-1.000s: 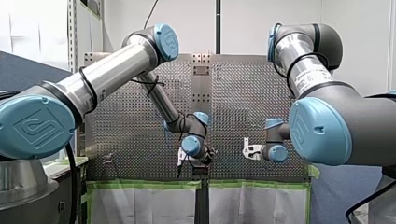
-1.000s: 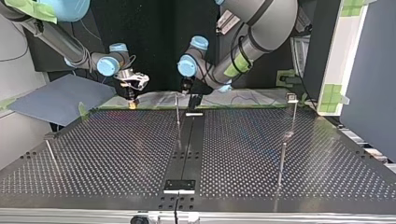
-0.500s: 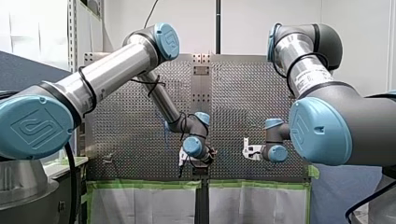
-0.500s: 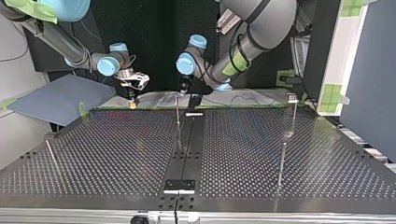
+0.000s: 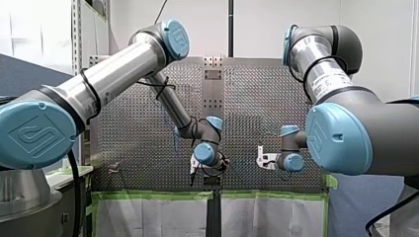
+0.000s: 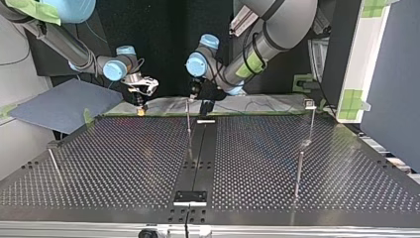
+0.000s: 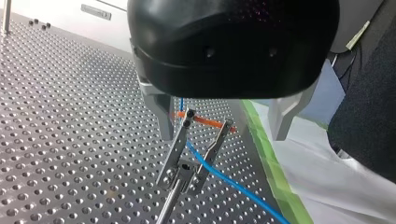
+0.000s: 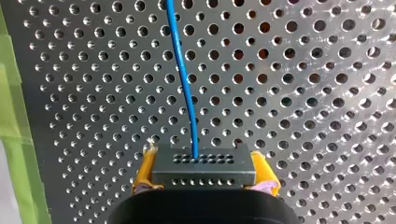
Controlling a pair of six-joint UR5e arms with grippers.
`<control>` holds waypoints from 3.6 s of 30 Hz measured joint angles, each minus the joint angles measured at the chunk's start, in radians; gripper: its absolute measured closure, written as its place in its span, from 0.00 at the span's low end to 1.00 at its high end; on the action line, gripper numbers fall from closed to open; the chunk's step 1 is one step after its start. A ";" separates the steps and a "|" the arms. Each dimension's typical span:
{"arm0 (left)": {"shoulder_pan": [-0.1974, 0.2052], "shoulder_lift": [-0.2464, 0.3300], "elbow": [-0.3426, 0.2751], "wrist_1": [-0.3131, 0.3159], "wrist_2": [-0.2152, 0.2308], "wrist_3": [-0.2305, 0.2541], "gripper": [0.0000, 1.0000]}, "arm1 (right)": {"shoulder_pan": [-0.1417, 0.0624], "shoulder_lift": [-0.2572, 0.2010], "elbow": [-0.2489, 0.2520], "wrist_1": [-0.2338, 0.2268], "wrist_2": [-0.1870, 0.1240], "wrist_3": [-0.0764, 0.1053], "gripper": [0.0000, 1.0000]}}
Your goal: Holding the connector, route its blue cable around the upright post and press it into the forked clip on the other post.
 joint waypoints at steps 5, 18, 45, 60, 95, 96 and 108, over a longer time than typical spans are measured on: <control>-0.004 0.003 -0.011 0.006 0.001 0.003 0.00 | 0.000 0.001 0.000 -0.001 0.000 0.000 1.00; -0.004 0.003 -0.014 0.012 0.003 0.004 0.00 | 0.000 0.001 0.000 -0.002 -0.006 0.001 1.00; -0.022 0.126 -0.123 0.081 -0.035 0.003 0.00 | 0.004 0.004 0.000 -0.005 -0.008 0.005 1.00; -0.057 0.254 -0.252 0.206 -0.076 -0.028 0.00 | 0.007 0.006 0.000 0.012 -0.011 0.004 1.00; -0.061 0.563 -0.561 0.507 -0.055 -0.234 0.00 | 0.030 0.007 0.000 0.014 -0.023 0.019 1.00; -0.061 0.571 -0.568 0.515 -0.055 -0.237 0.00 | 0.031 0.007 0.001 0.014 -0.023 0.020 1.00; -0.043 0.671 -0.669 0.610 -0.072 -0.295 0.00 | 0.032 0.008 0.000 0.007 -0.035 0.031 1.00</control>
